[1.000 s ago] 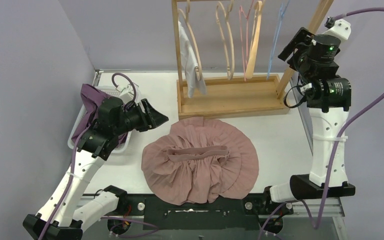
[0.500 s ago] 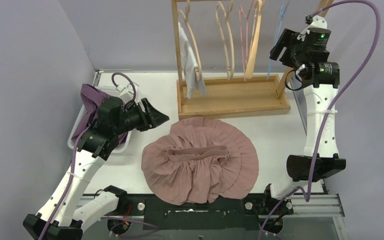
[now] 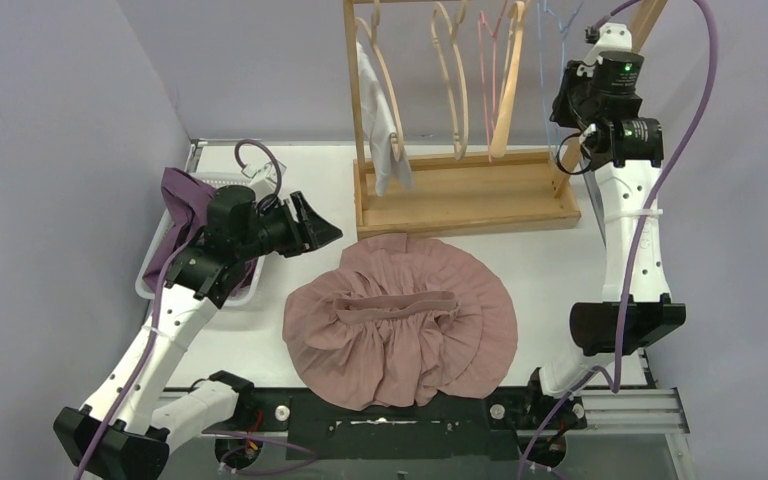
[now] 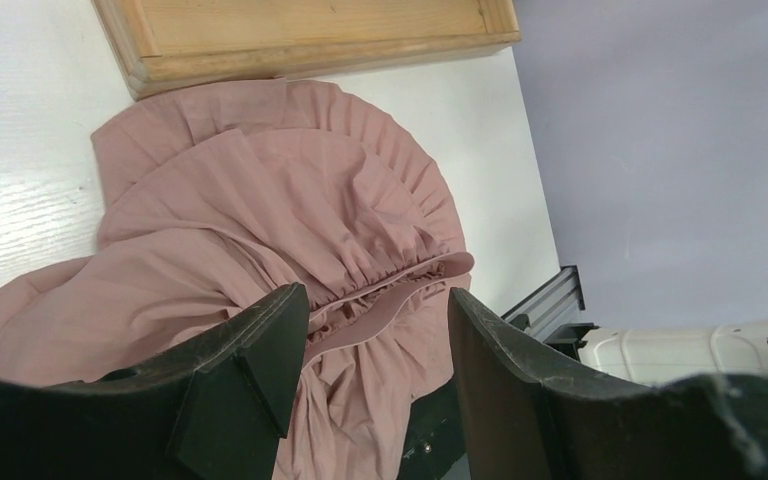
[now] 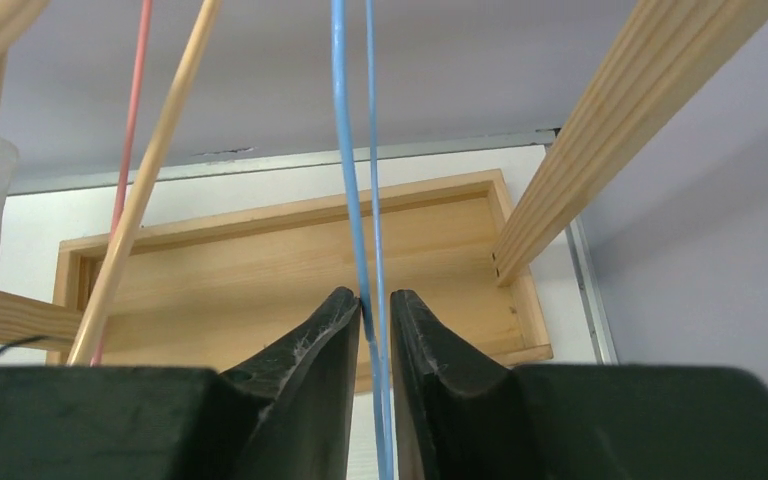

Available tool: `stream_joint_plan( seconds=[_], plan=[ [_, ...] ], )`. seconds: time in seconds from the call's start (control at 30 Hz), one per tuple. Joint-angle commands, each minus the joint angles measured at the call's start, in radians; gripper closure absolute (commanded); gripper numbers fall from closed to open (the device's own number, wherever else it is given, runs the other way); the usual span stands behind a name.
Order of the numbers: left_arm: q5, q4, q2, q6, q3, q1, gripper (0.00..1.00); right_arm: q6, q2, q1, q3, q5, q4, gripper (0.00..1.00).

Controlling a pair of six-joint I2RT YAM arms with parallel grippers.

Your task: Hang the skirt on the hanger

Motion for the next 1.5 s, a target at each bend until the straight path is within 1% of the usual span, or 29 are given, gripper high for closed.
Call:
stream_joint_plan(
  seconds=[0.0,0.1,0.23,0.33,0.43,0.6,0.8,0.97,1.03,1.13,1.2,1.33,1.47],
  plan=[
    [0.009,0.06,0.01,0.035,0.069,0.006,0.47,-0.084,0.021,0.01,0.06,0.012,0.059,0.8],
    [0.007,0.059,0.018,0.046,0.08,0.006,0.47,-0.099,0.046,0.011,0.088,0.011,0.049,0.77],
    [0.006,0.058,0.026,0.055,0.093,0.006,0.47,-0.116,0.064,0.015,0.11,0.017,0.05,0.77],
    [0.004,0.059,0.029,0.059,0.099,0.006,0.47,-0.143,0.061,0.024,0.105,0.031,0.06,0.86],
    [0.003,0.059,0.03,0.06,0.102,0.006,0.47,-0.163,0.049,0.036,0.103,0.059,0.076,1.0],
    [-0.005,0.057,0.023,0.06,0.109,0.006,0.47,-0.192,-0.027,0.067,0.078,0.133,0.137,1.0],
    [-0.014,0.057,0.017,0.053,0.111,0.006,0.47,-0.192,-0.132,0.071,0.026,0.15,0.213,1.0],
    [-0.015,0.052,0.01,0.051,0.116,0.006,0.47,-0.182,-0.193,0.072,-0.05,0.155,0.203,1.0],
    [-0.025,0.048,0.002,0.056,0.121,0.006,0.47,-0.162,-0.249,0.076,-0.129,0.157,0.207,1.0],
    [-0.033,0.06,-0.015,0.068,0.127,0.007,0.46,-0.117,-0.376,0.083,-0.267,0.161,0.224,1.0],
    [-0.037,0.07,-0.027,0.081,0.135,0.007,0.46,-0.078,-0.462,0.089,-0.338,0.166,0.203,1.0],
    [-0.049,0.087,-0.049,0.128,0.169,0.007,0.41,-0.007,-0.645,0.093,-0.461,0.136,0.1,1.0],
    [-0.064,0.129,-0.074,0.182,0.181,0.007,0.35,0.017,-0.792,0.093,-0.589,0.048,-0.068,1.0]
  ],
)
